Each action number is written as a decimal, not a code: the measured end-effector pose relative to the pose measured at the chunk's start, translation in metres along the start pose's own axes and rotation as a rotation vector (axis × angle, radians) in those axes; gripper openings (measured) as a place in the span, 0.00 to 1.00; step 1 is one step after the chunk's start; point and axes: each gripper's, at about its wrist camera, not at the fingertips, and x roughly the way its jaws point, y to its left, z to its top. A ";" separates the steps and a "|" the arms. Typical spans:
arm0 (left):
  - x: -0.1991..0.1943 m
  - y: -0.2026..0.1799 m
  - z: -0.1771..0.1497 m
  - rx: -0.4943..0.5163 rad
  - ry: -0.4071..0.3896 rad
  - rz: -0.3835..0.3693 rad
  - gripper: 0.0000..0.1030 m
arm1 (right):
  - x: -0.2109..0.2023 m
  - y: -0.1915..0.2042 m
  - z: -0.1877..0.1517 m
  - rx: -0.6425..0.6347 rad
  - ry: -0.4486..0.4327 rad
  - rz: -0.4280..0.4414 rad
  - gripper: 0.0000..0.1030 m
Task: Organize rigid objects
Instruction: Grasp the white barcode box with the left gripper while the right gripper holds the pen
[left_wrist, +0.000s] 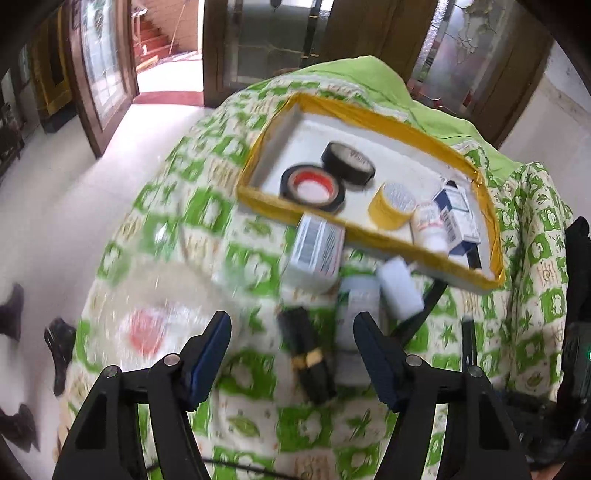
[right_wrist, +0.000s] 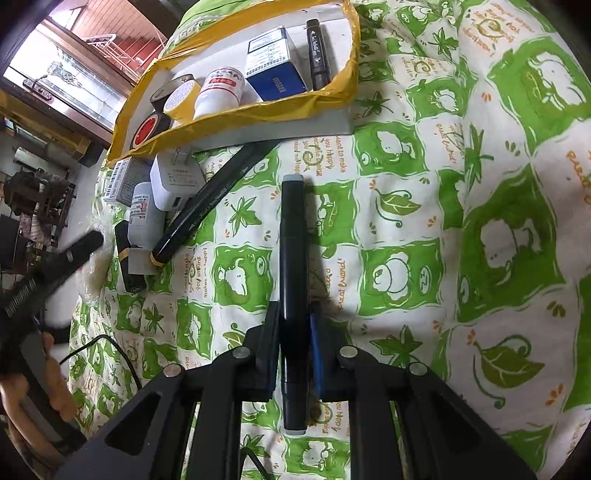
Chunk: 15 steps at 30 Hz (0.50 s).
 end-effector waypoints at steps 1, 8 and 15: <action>0.001 -0.004 0.006 0.017 -0.008 0.013 0.70 | 0.004 0.004 0.003 0.001 0.000 0.000 0.14; 0.033 -0.017 0.039 0.079 0.016 0.086 0.64 | 0.009 0.004 0.008 0.003 0.005 0.006 0.14; 0.053 -0.020 0.034 0.117 0.047 0.077 0.34 | 0.017 0.003 0.011 0.008 0.011 0.012 0.14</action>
